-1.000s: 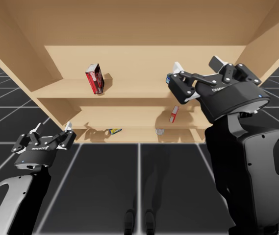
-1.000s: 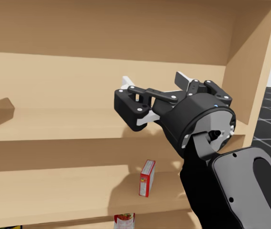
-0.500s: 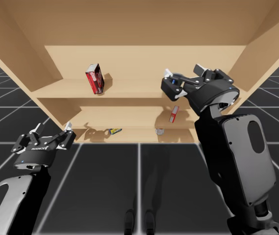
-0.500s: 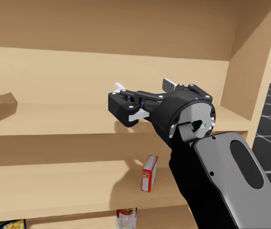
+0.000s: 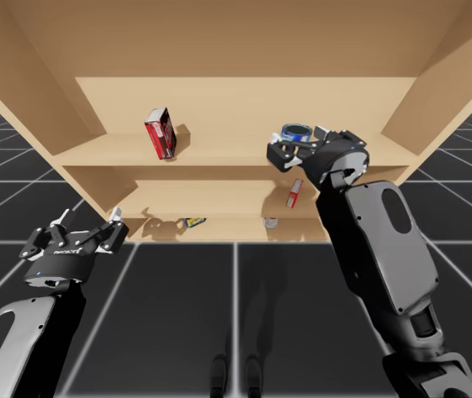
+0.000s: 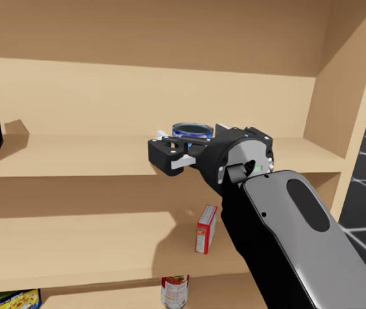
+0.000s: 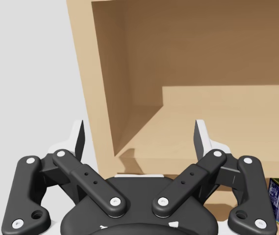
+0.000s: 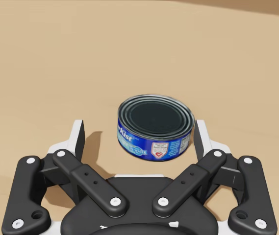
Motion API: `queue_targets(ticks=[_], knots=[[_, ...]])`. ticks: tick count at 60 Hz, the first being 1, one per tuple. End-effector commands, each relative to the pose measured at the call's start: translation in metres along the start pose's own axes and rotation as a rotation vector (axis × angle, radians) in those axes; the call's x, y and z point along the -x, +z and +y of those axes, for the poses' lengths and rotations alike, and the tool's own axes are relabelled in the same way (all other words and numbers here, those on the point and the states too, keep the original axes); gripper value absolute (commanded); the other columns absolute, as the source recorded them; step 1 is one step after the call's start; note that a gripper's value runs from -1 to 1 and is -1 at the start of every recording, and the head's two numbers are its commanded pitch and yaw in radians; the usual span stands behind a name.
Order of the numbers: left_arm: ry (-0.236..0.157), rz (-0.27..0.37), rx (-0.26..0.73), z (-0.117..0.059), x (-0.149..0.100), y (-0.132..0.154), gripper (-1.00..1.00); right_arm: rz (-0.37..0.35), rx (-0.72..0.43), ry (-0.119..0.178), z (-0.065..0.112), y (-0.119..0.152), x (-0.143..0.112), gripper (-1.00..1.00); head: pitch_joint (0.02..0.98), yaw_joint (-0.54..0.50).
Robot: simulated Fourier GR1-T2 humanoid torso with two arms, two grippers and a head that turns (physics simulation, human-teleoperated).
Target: Look through the shelves, find the tuna can, and take it.
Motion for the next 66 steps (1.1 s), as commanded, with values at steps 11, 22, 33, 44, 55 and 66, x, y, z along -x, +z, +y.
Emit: queue_targets(ticks=[11,22,33,44,55,66], knots=[[0.001,-0.001,-0.001,0.001,0.0,0.0,-1.0,0.29,0.017,0.007,-0.007,-0.02,0.028,-1.0,0.357,-0.21],[0.001,-0.001,0.0,0.0,0.0,0.0,-1.0,0.271,0.057,0.04,-0.012,-0.024,0.036,-0.09,0.359,-0.22],[-0.001,-0.001,0.001,0.0,0.0,0.0,-1.0,0.243,0.081,0.066,-0.016,-0.016,0.038,0.99,0.362,-0.22],[-0.002,-0.001,0.002,-0.001,0.0,0.0,-1.0,0.179,0.105,0.078,-0.021,0.001,0.029,1.0,0.363,-0.22],[-0.002,-0.001,0.002,-0.001,0.0,0.0,-1.0,0.109,0.126,0.103,-0.026,0.031,0.018,1.0,0.364,-0.22],[-0.003,-0.002,0.003,-0.001,0.001,0.0,-1.0,0.034,0.133,0.157,-0.024,0.077,0.014,1.0,0.363,-0.22]])
